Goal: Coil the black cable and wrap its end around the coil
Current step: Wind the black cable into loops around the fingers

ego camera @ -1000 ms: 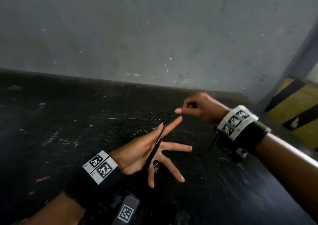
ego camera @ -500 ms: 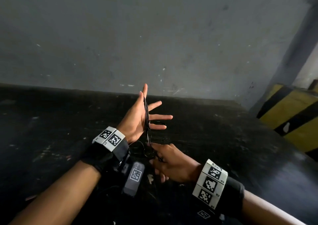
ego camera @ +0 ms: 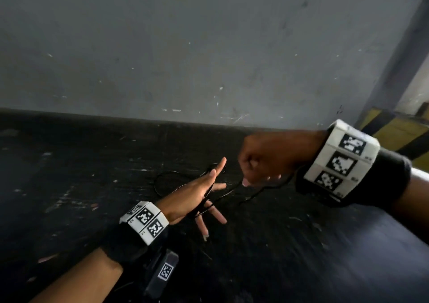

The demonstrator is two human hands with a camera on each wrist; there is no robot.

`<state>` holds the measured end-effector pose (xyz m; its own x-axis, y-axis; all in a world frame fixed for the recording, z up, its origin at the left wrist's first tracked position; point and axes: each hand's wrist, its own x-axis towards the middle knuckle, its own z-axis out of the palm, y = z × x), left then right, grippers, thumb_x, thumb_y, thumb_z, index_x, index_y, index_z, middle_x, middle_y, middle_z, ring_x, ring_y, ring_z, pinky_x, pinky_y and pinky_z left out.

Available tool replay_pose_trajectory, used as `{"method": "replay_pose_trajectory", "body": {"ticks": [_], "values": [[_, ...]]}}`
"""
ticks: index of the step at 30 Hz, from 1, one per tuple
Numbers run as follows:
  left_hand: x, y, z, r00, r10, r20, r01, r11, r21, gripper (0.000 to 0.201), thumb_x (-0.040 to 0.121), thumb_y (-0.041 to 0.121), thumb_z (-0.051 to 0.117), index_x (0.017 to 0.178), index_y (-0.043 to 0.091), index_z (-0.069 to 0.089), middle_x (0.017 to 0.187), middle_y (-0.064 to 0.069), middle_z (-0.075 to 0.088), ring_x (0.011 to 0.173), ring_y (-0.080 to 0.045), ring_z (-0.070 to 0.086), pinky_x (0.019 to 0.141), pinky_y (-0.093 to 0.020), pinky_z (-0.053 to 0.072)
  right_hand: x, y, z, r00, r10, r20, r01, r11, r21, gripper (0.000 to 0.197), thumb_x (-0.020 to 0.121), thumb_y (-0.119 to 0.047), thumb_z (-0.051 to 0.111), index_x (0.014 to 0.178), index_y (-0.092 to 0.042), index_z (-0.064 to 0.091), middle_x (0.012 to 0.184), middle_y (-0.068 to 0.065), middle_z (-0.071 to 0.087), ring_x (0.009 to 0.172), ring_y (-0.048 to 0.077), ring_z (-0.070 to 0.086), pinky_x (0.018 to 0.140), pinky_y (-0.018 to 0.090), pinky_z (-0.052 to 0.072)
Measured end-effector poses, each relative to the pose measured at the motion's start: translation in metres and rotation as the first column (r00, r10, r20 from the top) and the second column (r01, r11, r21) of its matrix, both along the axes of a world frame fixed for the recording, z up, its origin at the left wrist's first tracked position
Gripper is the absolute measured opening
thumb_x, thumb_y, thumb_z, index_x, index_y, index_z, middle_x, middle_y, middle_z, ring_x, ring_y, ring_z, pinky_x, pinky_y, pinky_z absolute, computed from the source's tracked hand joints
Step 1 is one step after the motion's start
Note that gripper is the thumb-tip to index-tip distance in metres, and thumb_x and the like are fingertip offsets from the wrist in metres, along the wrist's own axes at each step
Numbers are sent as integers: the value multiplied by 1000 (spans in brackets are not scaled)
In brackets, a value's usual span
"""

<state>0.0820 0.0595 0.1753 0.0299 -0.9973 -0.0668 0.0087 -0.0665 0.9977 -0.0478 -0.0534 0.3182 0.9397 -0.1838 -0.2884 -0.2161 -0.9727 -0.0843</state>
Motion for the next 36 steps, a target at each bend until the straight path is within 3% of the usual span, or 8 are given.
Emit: {"method": "replay_pose_trajectory", "body": {"ticks": [5, 11, 15, 18, 22, 25, 29, 36], "values": [[-6, 17, 4, 983, -163, -79, 169, 983, 74, 50, 88, 62, 26, 136, 64, 16, 154, -6, 34, 100, -40, 67, 46, -37, 59, 6, -26, 30, 970, 81, 229, -49, 989, -142, 23, 72, -37, 77, 62, -23, 62, 52, -11, 57, 47, -3, 53, 50, 9, 38], [-12, 25, 21, 924, -327, -197, 330, 944, -18, 46, 91, 59, 18, 136, 63, 22, 150, -4, 41, 107, -44, 62, 47, -35, 58, 12, -57, 6, 860, 137, 491, -86, 988, -124, 32, 72, -43, 74, 63, -17, 59, 51, -12, 52, 51, 2, 53, 49, 10, 37], [-11, 24, 35, 858, -370, -355, 346, 929, -133, 45, 92, 58, 17, 136, 62, 26, 148, -8, 44, 100, -39, 66, 44, -34, 58, 13, -66, -43, 791, 50, 610, -62, 998, 0, 47, 80, -53, 60, 61, -10, 60, 51, 2, 53, 45, 7, 41, 47, 13, 32], [-4, 12, 51, 838, -310, -448, 221, 945, -240, 46, 91, 58, 22, 137, 59, 28, 145, -11, 47, 98, -39, 68, 43, -36, 58, 17, -53, -85, 712, -164, 683, -30, 964, 263, 45, 94, -37, 50, 57, -10, 54, 47, -5, 46, 43, 4, 40, 45, 11, 31], [12, -11, 76, 832, -152, -533, -37, 944, -327, 52, 88, 56, 31, 140, 56, 25, 146, -17, 44, 94, -39, 69, 46, -36, 59, 19, -17, -129, 779, -366, 509, 13, 821, 571, 16, 93, -28, 55, 93, -12, 60, 54, 1, 60, 39, 11, 53, 40, 22, 43], [21, -26, 84, 863, -2, -505, -202, 916, -347, 47, 94, 56, 23, 141, 57, 18, 148, -18, 39, 92, -38, 70, 48, -34, 60, 20, 7, -138, 881, -334, 334, 34, 750, 661, 34, 89, -21, 62, 119, -14, 47, 60, 3, 66, 40, 11, 57, 40, 23, 48], [29, -37, 74, 907, 119, -403, -266, 905, -333, 47, 95, 57, 20, 141, 59, 11, 151, -18, 34, 93, -36, 70, 54, -37, 61, 18, 26, -130, 937, -236, 256, 31, 788, 615, 25, 92, -12, 55, 114, -5, 46, 80, 22, 72, 51, 20, 63, 48, 29, 53], [26, -29, 21, 969, 243, -38, -246, 956, -162, 55, 85, 65, 23, 138, 62, 9, 155, -13, 29, 94, -33, 71, 51, -37, 59, 7, 30, -78, 997, -81, 21, 71, 951, 301, 10, 89, -11, 54, 98, -8, 56, 65, 6, 67, 43, 14, 61, 47, 26, 54]]}}
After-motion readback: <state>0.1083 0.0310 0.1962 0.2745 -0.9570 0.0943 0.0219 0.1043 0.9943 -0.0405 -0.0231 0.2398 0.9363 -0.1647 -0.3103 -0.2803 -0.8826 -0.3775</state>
